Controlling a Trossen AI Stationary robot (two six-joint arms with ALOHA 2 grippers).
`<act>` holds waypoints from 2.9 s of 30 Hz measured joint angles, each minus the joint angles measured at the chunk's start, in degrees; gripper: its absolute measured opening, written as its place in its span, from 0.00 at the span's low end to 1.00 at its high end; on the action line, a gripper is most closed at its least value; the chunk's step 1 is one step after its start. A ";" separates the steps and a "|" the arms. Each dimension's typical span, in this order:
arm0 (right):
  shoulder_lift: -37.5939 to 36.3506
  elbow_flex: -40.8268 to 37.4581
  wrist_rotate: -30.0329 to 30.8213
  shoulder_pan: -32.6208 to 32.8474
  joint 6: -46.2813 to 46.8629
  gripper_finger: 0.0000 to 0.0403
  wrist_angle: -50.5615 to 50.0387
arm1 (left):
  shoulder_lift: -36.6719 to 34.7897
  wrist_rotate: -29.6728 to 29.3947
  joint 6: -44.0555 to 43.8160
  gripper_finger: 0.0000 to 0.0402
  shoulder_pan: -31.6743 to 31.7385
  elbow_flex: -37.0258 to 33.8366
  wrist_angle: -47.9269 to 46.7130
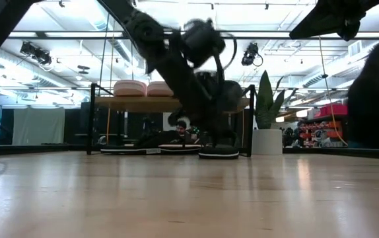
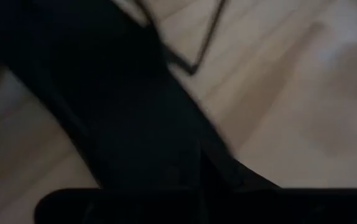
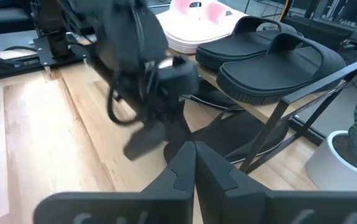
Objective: Pick and place slides into the shelf
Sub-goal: Adjust the left black slipper under the shelf
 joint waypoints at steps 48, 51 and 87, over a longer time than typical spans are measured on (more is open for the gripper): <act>0.00 0.00 -3.23 0.01 -0.51 0.03 -1.00 | -23.08 -23.00 -24.86 0.03 -8.02 -34.14 3.08; -0.02 0.00 -3.23 0.01 -0.55 0.03 -0.98 | -23.45 -22.79 -21.87 0.02 -6.70 -35.21 3.50; -0.02 0.00 -3.26 0.01 1.91 0.03 -0.98 | -23.31 -19.36 -14.95 0.03 -0.97 -35.81 0.50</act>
